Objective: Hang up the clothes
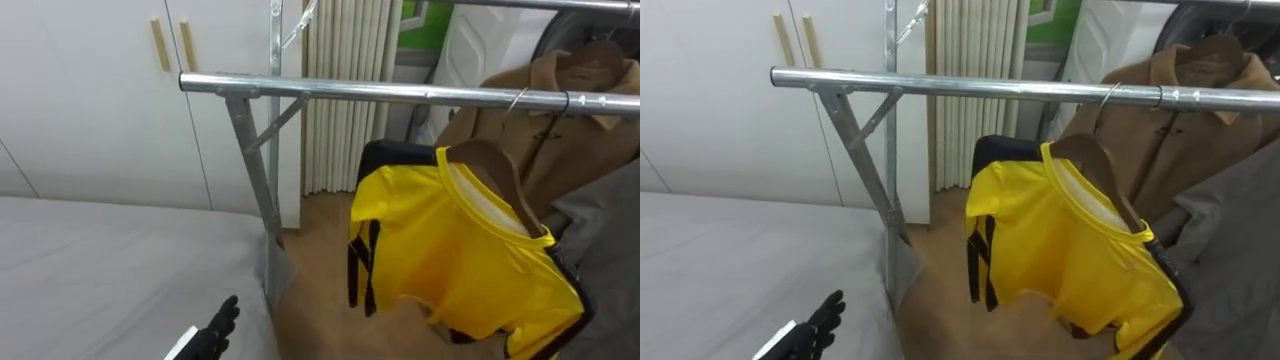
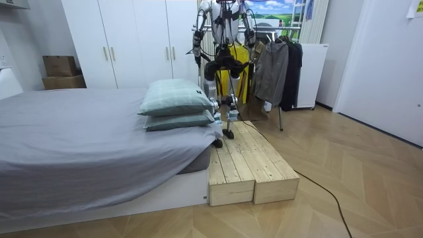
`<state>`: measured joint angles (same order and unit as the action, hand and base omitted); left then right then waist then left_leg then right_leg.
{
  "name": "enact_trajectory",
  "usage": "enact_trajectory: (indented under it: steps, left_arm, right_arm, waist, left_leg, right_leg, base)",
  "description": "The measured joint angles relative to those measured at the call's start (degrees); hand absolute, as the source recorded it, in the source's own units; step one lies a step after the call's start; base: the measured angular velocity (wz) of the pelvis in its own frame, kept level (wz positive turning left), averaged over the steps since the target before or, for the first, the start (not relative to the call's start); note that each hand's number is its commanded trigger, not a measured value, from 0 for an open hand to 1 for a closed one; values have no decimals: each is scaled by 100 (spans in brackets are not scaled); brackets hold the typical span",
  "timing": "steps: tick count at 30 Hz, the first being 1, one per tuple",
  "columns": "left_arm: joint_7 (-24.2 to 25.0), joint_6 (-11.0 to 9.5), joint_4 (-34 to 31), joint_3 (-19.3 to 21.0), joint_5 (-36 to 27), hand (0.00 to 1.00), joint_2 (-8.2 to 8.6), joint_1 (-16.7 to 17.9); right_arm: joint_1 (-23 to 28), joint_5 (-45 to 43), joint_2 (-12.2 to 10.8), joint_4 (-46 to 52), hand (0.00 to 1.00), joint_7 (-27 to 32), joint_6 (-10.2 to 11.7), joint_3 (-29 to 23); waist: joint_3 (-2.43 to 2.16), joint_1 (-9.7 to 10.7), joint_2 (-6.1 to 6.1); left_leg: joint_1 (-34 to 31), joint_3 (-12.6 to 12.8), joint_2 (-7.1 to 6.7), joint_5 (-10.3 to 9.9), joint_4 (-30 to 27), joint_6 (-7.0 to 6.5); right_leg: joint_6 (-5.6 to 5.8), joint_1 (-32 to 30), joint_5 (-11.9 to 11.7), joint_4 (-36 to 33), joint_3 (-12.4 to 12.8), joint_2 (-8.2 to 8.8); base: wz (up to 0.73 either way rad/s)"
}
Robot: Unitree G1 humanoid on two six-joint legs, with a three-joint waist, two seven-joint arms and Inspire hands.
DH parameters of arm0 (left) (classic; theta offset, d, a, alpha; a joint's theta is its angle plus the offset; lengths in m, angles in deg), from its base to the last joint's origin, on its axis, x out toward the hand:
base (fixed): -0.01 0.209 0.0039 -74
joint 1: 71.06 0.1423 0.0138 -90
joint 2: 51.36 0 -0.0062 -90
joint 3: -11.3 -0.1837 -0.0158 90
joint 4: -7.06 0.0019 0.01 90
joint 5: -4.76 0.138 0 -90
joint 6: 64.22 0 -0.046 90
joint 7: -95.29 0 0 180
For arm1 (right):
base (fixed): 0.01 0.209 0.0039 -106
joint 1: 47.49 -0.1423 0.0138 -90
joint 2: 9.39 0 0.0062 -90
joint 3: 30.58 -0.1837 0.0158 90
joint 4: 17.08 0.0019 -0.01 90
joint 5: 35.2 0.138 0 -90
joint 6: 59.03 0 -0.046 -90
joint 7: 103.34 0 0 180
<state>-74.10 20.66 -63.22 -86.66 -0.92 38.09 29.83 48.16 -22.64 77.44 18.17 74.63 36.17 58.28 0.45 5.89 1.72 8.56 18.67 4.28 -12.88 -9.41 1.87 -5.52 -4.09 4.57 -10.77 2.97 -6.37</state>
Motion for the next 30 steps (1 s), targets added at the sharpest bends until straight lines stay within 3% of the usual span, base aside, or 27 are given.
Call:
enact_trajectory:
  steps: [2, 7, 11, 15, 23, 30]
  left_arm:
    - [-18, -32, 286, -1, 5, 0, 40, 0]
    - [-32, -46, 911, 9, 9, 0, 101, 17]
    - [-41, -162, 1645, 45, -2, 0, 280, -53]
    - [-33, -155, 2332, 121, 15, 0, 478, -26]
    - [-39, -245, 2417, 92, -44, 0, 550, -37]
    - [-35, -245, 2411, 18, -44, 0, 580, -30]
  right_arm:
    - [5, 44, -44, -168, 0, 0, 36, 0]
    - [95, 213, -172, -610, 0, -101, 58, -6]
    - [110, 986, -265, -1193, 0, -322, 55, -18]
    - [207, 1591, -390, -1507, 0, -673, 14, -241]
    - [143, 1648, -450, -1498, 0, -990, 29, -100]
    - [113, 1591, -437, -1409, 0, -979, 52, 129]
  waist:
    - [-27, 11, -43]
    - [-23, 12, -43]
    - [-12, 20, -76]
    - [11, 60, -108]
    - [4, 10, -182]
    - [-20, -4, -207]
  left_leg:
    - [7, 3, -6, 0, -1, -1]
    - [22, 10, -5, 0, 1, -1]
    - [70, 23, 0, 0, 12, -1]
    - [132, 28, 6, -3, 78, 3]
    - [-1, 6, 6, -42, 106, 46]
    - [-56, -47, 3, -98, 157, 2]
  right_leg:
    - [2, -2, -1, -7, 20, -1]
    - [-14, -18, 2, -96, 25, -7]
    - [-10, 29, 12, -75, 138, -50]
    - [4, 60, 40, -86, 165, -77]
    - [24, -104, -30, -121, 149, -83]
    - [-3, -181, -51, -184, -63, -32]
  base:
    - [-9]
    - [-7]
    - [-6]
    - [-4]
    - [0]
    - [3]
